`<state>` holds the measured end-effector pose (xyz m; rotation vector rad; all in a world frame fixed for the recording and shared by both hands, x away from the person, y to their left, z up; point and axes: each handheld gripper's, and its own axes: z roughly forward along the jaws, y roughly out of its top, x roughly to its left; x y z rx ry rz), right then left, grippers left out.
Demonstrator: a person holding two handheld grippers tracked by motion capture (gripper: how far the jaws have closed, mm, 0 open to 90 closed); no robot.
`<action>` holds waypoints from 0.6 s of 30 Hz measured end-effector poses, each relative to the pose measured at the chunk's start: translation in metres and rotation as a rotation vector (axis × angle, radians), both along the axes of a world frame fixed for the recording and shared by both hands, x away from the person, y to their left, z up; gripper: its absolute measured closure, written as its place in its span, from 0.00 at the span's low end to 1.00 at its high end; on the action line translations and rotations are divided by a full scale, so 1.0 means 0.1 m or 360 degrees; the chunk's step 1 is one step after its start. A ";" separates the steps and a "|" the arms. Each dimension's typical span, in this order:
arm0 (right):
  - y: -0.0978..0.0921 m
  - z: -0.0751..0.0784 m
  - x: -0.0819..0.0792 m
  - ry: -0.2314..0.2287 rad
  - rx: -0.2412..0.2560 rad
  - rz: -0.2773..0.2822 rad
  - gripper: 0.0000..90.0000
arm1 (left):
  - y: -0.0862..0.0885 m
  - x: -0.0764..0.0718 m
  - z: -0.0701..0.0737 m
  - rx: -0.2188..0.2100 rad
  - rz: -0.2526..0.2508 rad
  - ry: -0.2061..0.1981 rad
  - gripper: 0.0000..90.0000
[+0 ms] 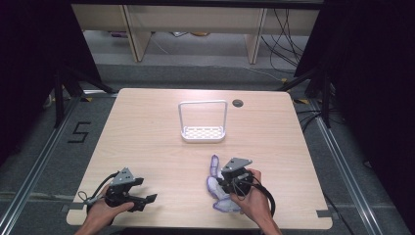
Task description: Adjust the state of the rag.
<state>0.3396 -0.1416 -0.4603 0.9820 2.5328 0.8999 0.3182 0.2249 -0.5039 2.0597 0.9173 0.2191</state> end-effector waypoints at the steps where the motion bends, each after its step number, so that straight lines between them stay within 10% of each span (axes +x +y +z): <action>1: 0.01 -0.02 0.02 -0.0008 -0.0006 0.0009 0.81 | 0.01 0.00 0.00 0.0011 -0.0004 -0.0003 0.19; 7: 0.00 -0.02 0.05 -0.0002 -0.0021 0.0038 0.99 | -0.01 -0.01 0.00 -0.0017 0.0016 -0.0013 0.19; 18: -0.39 0.41 -0.02 -0.0179 0.0032 -0.0022 1.00 | -0.19 0.05 0.03 -0.0056 -0.0044 0.0016 0.19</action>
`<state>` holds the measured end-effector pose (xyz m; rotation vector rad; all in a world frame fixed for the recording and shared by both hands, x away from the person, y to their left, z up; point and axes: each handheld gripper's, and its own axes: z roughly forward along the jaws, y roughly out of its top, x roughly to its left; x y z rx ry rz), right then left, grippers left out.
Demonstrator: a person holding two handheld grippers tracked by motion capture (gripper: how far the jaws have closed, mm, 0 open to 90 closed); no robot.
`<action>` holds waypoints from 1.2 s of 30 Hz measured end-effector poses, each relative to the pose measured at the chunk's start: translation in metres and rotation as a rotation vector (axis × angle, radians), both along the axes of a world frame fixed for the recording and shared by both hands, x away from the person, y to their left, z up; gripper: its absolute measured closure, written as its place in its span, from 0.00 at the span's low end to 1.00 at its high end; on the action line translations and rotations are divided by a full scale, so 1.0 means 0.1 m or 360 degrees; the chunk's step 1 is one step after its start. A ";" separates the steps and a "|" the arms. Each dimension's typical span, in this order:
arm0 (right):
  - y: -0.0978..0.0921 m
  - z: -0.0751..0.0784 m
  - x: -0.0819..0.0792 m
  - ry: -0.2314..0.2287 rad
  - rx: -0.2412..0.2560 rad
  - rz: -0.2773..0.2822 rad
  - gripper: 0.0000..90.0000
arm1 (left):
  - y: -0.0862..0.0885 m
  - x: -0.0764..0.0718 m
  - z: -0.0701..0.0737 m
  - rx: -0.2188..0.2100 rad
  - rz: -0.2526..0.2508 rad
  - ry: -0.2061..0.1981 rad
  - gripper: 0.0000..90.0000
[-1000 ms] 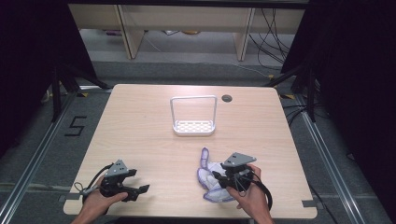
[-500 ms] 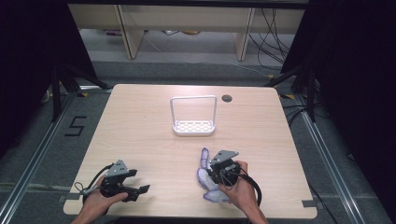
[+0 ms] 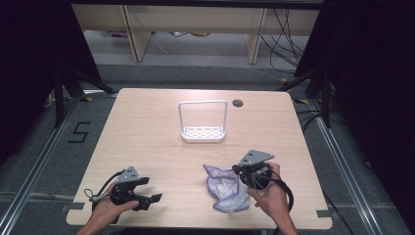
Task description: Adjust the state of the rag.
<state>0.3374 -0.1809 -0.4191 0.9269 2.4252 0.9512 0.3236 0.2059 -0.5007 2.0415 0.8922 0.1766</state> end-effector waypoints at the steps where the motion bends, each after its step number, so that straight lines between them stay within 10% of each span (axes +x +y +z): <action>1: -0.05 0.02 0.00 -0.0021 0.0012 -0.0010 1.00 | -0.06 0.02 0.01 -0.0019 -0.0016 -0.0007 0.19; 6: -0.25 0.11 0.02 -0.0005 0.0095 -0.0063 1.00 | -0.43 0.12 0.05 -0.0097 -0.0122 0.0015 0.24; 12: -0.34 0.19 0.00 -0.0041 0.0140 -0.0068 1.00 | -0.99 0.30 0.10 -0.0022 -0.0288 -0.0064 0.26; 27: -0.78 0.29 -0.10 -0.0081 0.0260 -0.0170 1.00 | -1.54 0.39 0.05 0.0008 -0.0532 -0.0115 0.40; 36: -0.85 0.29 -0.09 -0.0062 0.0283 -0.0208 1.00 | -1.63 0.44 -0.04 0.0090 -0.0673 -0.0195 0.91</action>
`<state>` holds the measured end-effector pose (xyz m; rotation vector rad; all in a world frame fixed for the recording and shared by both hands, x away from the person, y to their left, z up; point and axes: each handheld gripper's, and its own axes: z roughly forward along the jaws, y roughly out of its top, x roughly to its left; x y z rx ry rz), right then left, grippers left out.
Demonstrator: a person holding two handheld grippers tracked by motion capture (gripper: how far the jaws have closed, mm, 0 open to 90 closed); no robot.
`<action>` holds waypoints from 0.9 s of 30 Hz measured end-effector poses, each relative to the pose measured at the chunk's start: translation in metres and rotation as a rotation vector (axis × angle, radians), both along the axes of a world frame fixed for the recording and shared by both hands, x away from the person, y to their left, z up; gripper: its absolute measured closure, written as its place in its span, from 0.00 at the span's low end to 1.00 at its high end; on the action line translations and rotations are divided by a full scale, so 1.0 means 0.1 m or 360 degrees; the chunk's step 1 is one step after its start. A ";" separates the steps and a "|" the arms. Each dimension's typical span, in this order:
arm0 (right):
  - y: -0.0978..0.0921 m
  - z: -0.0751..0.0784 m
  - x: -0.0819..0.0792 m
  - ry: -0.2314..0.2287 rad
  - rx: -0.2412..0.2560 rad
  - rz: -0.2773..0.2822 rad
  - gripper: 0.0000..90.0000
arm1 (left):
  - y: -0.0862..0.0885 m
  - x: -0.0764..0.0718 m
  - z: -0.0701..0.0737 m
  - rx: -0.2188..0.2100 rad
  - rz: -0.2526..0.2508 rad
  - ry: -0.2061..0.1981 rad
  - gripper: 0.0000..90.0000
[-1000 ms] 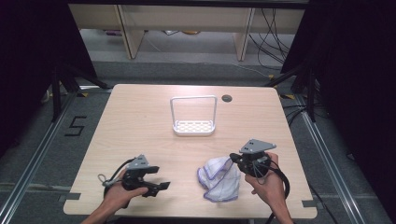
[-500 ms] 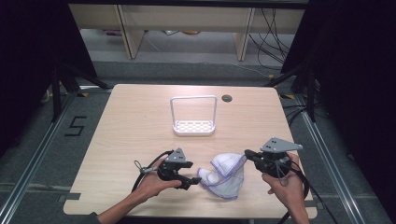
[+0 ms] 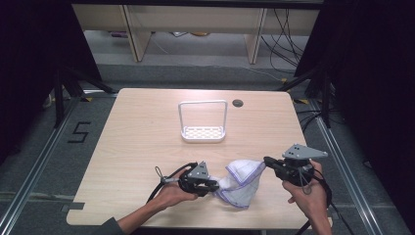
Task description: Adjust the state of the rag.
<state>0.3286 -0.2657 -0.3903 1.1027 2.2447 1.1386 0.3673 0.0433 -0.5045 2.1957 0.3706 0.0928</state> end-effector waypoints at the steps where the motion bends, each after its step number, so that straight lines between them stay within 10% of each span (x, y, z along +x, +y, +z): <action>1: -0.02 0.00 0.01 -0.0008 -0.0005 0.0009 1.00 | 0.02 -0.01 0.03 -0.0025 -0.0013 0.0011 0.93; 9: -0.10 0.04 0.02 -0.0018 0.0062 -0.0020 1.00 | 0.55 -0.13 0.56 -0.0181 0.0026 -0.0010 0.94; 16: 0.01 0.06 0.06 -0.0018 0.0119 0.0081 1.00 | 1.15 -0.38 0.92 -0.0376 0.0040 0.0115 0.95; 20: 0.16 -0.03 0.13 0.0061 0.0119 0.0143 1.00 | 1.34 -0.37 0.85 -0.0364 0.0124 0.0175 0.94; 27: 0.51 -0.57 0.65 0.0290 -0.0036 0.0126 1.00 | 1.40 0.16 0.25 -0.0194 0.0387 0.0202 0.94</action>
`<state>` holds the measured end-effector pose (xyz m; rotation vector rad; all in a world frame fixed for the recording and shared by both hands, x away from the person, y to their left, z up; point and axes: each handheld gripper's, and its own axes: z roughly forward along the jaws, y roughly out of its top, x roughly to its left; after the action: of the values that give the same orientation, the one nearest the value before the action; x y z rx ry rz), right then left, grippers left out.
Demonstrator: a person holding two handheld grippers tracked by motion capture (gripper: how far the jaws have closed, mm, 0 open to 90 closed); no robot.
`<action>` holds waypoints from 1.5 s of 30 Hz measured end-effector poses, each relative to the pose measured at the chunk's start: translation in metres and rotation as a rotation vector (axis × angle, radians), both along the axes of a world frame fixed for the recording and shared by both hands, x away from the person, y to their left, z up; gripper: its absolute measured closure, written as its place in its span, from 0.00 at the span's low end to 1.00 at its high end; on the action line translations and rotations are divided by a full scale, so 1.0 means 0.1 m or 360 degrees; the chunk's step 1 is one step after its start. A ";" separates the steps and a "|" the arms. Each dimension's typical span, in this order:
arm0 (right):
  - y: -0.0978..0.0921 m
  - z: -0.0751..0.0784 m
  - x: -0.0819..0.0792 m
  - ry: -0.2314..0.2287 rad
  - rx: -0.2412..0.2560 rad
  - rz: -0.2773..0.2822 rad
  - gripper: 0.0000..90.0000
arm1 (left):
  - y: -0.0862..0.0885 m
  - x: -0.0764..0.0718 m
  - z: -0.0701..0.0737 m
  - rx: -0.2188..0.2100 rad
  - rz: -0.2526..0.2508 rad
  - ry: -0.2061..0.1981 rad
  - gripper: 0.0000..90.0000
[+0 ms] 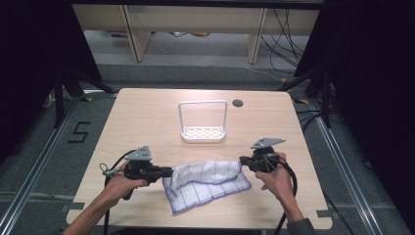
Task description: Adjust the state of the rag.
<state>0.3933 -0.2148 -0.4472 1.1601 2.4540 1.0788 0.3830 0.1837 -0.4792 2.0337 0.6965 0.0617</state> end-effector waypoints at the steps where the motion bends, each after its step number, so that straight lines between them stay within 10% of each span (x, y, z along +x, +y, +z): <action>1: 0.07 -0.17 0.19 0.0030 -0.0089 0.0003 1.00 | -0.01 0.07 -0.08 0.0025 0.0044 -0.0003 0.93; 5: 0.15 -0.32 0.35 0.0080 -0.0132 -0.0027 1.00 | -0.03 0.21 -0.20 0.0127 0.0107 -0.0053 0.89; 10: 0.14 -0.38 0.47 0.0033 -0.0173 -0.0119 0.77 | 0.03 0.20 -0.18 0.0162 0.0200 -0.0075 0.60; 20: 0.01 -0.15 -0.10 -0.0067 -0.0119 -0.0041 0.67 | 0.14 -0.29 0.04 0.0081 0.0208 -0.0147 0.48; 31: 0.19 -0.40 -0.20 0.0084 -0.0200 0.0056 0.69 | -0.11 -0.42 -0.10 0.0281 0.0168 -0.0235 0.40; 38: 0.29 -0.49 -0.12 0.0090 -0.0255 0.0112 0.78 | -0.24 -0.39 -0.21 0.0408 0.0138 -0.0298 0.50; 43: 0.26 -0.45 -0.12 0.0055 -0.0258 0.0131 0.98 | -0.26 -0.33 -0.19 0.0399 0.0096 -0.0343 0.91; 45: 0.26 -0.41 -0.12 0.0009 -0.0253 0.0143 0.98 | -0.24 -0.31 -0.14 0.0366 0.0096 -0.0344 0.93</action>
<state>0.3811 -0.1889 -0.4882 1.0151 2.5645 0.8850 0.3517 0.1593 -0.4932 2.1825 0.6372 0.4075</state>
